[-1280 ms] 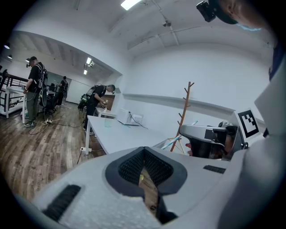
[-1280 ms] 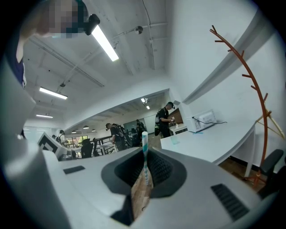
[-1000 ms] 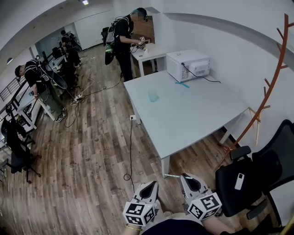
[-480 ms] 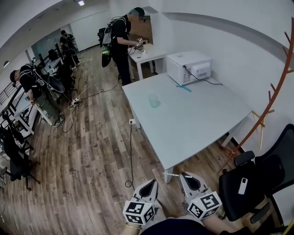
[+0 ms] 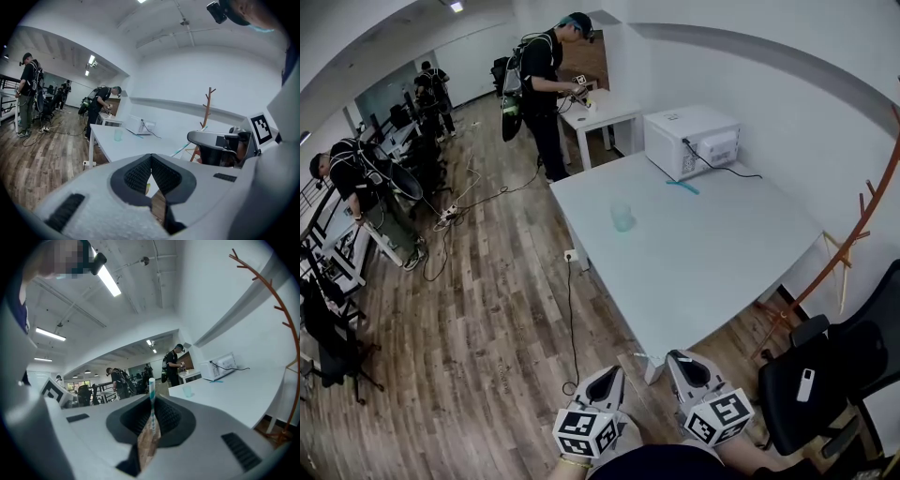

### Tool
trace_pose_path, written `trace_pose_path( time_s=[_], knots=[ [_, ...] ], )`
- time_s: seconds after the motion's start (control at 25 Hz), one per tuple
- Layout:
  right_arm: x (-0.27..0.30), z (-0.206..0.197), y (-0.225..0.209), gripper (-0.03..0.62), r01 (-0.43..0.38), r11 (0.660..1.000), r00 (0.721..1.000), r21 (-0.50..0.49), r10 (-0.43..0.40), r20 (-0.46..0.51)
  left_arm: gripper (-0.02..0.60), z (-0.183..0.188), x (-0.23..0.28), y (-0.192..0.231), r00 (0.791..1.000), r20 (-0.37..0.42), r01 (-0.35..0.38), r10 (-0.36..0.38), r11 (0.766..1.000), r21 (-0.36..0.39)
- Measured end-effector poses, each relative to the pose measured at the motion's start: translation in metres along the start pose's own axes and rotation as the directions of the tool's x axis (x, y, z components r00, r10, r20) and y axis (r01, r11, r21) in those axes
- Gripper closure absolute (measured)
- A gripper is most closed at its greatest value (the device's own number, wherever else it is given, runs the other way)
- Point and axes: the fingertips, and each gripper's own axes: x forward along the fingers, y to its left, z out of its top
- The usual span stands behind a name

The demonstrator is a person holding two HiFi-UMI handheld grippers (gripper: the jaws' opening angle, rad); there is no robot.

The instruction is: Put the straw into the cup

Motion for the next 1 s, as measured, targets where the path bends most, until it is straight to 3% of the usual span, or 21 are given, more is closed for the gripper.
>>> trace_pose_path(
  time_s=[0.52,1.0],
  knots=[
    [0.102,0.023,0.009,0.553,0.027,1.0,1.0,-0.008,-0.027,0.01,0.561,0.053,0.037,0.088,0.999,-0.007,0.034,-0.034,0.999,0.013],
    [0.187,0.028,0.015,0.553,0.065,0.998,0.997,-0.001,-0.065,0.035,0.561,0.081,0.071,0.164,0.997,-0.024,0.078,-0.077,0.997,0.026]
  ],
)
